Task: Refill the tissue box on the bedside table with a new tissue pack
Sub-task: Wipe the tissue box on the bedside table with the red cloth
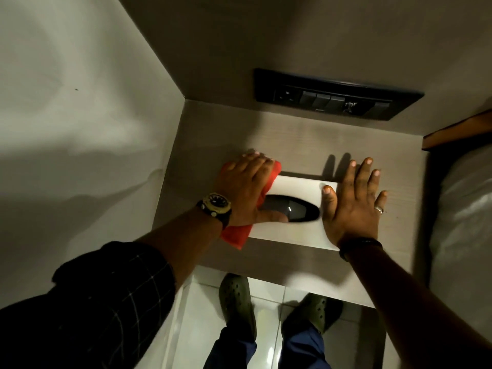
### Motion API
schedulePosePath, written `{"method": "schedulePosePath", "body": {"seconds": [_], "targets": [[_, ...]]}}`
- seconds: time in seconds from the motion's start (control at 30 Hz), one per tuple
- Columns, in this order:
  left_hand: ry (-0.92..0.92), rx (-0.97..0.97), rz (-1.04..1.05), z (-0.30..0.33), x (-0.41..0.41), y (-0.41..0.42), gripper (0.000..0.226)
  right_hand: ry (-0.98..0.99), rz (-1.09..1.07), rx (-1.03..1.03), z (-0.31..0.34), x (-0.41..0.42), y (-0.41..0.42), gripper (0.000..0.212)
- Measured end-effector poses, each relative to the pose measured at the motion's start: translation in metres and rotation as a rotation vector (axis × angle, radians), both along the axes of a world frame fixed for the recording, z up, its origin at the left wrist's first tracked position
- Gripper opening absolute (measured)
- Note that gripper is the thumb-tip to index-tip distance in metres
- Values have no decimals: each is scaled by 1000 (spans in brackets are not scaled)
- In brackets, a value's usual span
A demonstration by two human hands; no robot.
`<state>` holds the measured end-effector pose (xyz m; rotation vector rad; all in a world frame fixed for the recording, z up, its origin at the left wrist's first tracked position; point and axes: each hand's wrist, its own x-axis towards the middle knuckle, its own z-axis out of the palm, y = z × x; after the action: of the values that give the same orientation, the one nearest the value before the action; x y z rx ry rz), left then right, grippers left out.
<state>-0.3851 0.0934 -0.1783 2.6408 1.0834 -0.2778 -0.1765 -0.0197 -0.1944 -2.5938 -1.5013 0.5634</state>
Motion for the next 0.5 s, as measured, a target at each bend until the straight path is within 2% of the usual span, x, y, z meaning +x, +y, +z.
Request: {"method": "schedulePosePath", "body": {"seconds": [0.1, 0.3, 0.4, 0.5], "targets": [[35, 6, 56, -1, -21, 13, 114, 12, -9, 13, -2, 1, -1, 73], [-76, -37, 218, -3, -53, -14, 113, 10, -23, 28, -7, 1, 0, 73], [-77, 8, 202, -2, -34, -43, 118, 4, -24, 14, -6, 1, 0, 75], [9, 81, 163, -2, -18, -61, 124, -1, -19, 12, -6, 0, 1, 74]]}}
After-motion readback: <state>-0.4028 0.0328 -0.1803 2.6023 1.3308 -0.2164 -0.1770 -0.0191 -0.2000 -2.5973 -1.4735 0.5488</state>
